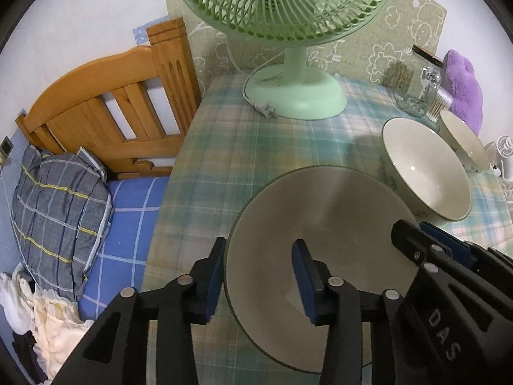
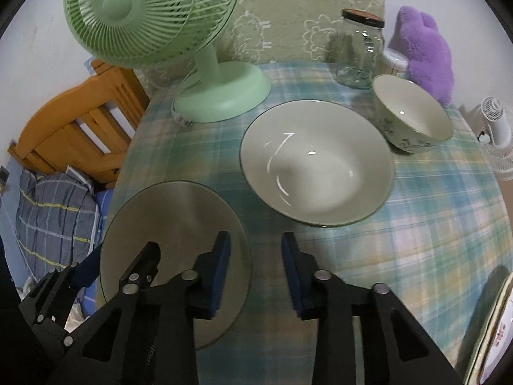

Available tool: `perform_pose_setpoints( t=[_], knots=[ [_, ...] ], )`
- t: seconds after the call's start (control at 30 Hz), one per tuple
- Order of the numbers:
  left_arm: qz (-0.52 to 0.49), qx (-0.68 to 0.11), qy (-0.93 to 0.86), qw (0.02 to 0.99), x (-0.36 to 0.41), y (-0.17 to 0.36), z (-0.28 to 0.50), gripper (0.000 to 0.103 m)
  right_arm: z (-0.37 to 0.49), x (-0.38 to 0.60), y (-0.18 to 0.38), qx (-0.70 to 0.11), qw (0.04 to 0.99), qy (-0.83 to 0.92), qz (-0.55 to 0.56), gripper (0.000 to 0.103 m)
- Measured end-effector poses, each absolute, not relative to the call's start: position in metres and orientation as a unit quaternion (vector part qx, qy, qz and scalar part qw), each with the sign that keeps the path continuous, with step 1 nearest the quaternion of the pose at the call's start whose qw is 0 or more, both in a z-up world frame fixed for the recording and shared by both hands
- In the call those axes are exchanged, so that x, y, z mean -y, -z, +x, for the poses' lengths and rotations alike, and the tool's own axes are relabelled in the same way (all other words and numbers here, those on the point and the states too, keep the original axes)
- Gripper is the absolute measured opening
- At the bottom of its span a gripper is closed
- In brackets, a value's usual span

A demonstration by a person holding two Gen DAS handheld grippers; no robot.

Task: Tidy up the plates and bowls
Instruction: 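Move both tools to the plain beige bowl and close on its rim, then lift the beige bowl with both tools and carry it toward the plate stack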

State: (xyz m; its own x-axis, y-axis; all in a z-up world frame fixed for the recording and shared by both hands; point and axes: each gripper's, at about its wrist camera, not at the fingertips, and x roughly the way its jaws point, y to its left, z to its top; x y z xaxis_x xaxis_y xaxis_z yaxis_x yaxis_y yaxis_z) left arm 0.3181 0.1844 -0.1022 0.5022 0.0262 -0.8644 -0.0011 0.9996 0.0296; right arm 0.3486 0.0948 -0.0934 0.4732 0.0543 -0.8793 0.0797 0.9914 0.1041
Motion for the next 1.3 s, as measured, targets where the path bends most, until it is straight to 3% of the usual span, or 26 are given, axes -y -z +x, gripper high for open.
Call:
perform_pose_setpoints(
  t=[0.1,0.23,0.67,1.3],
  knots=[
    [0.011,-0.499,-0.006,0.867,-0.186,0.103,0.319,0.035,0.352,-0.101,0.096,-0.515,0.855,0.004,0.058,0.015],
    [0.014,-0.497,-0.008,0.868,-0.187,0.103,0.318,0.03,0.352,-0.104,0.096,-0.509,0.859,0.01,0.05,0.015],
    [0.026,-0.508,0.014,0.861,-0.175,0.098,0.296,0.029,0.325,-0.099,0.087,-0.514,0.857,0.02,0.032,0.015],
    [0.028,-0.511,0.01,0.859,-0.099,0.074,0.231,0.029,0.256,-0.029,0.061,-0.521,0.853,0.017,0.028,0.015]
  ],
)
